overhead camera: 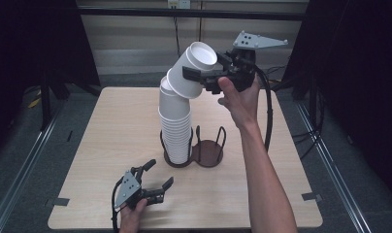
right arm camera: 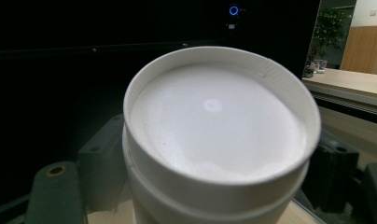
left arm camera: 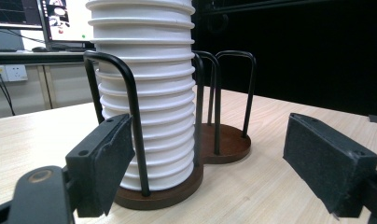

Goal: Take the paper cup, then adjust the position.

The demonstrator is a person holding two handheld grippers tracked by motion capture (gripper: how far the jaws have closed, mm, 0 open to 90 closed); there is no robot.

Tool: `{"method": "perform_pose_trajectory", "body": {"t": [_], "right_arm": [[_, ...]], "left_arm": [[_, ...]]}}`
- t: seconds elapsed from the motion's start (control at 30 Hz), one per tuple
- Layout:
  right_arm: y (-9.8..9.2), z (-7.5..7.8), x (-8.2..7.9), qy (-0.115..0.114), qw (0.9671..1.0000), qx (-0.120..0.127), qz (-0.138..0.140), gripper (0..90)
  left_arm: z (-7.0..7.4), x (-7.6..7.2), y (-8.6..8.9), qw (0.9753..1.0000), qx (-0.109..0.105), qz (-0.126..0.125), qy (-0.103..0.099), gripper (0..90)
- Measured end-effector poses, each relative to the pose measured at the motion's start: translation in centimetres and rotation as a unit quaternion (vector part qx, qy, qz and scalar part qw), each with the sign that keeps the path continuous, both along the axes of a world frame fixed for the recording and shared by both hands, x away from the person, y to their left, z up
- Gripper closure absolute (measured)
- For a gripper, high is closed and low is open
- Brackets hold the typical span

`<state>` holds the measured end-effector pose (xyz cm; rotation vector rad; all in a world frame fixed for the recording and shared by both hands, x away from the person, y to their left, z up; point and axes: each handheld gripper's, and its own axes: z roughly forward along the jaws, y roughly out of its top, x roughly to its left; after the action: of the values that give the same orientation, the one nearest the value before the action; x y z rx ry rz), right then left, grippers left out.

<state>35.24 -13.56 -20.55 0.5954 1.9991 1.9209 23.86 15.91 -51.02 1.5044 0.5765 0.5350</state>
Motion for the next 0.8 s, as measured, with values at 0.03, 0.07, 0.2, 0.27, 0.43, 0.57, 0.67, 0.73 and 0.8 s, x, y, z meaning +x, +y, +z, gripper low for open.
{"method": "perform_pose_trajectory", "body": {"t": [0.03, 0.07, 0.2, 0.27, 0.43, 0.57, 0.67, 0.73, 0.8], "right_arm": [[-0.1, -0.1, -0.1, 0.000, 1.0000, 0.000, 0.000, 21.6], [-0.3, -0.1, -0.2, 0.000, 1.0000, 0.000, -0.002, 21.6], [-0.9, -0.3, -0.8, 0.003, 0.9999, -0.006, -0.010, 21.6], [-1.4, -0.3, -1.1, 0.003, 0.9999, -0.002, -0.010, 21.6], [-2.1, -0.6, -1.6, 0.009, 0.9999, -0.002, -0.014, 21.6], [-2.7, -0.9, -2.0, 0.009, 0.9998, -0.002, -0.019, 21.6], [-3.0, -1.2, -2.3, 0.012, 0.9997, 0.004, -0.021, 21.6], [-3.3, -1.6, -2.5, 0.014, 0.9996, 0.000, -0.025, 21.6], [-3.7, -2.0, -2.7, 0.015, 0.9998, -0.001, -0.017, 21.5]], "left_arm": [[0.0, 0.0, 0.0, 1.0000, 0.000, 0.000, 0.000, 16.0], [0.0, 0.0, 0.0, 1.0000, 0.000, 0.000, 0.000, 16.0], [0.0, 0.0, 0.0, 1.0000, -0.001, 0.001, -0.001, 15.9], [0.0, 0.0, 0.0, 1.0000, 0.000, 0.000, 0.000, 15.9], [0.0, 0.0, -0.1, 1.0000, -0.004, -0.003, 0.003, 15.9], [0.0, 0.0, 0.0, 1.0000, 0.000, 0.007, 0.000, 15.6], [0.0, 0.0, 0.0, 1.0000, 0.001, 0.009, 0.000, 15.5], [0.0, 0.0, 0.0, 1.0000, 0.001, 0.009, 0.000, 15.6], [0.0, 0.0, 0.0, 0.9999, 0.001, 0.010, 0.000, 15.8]]}}
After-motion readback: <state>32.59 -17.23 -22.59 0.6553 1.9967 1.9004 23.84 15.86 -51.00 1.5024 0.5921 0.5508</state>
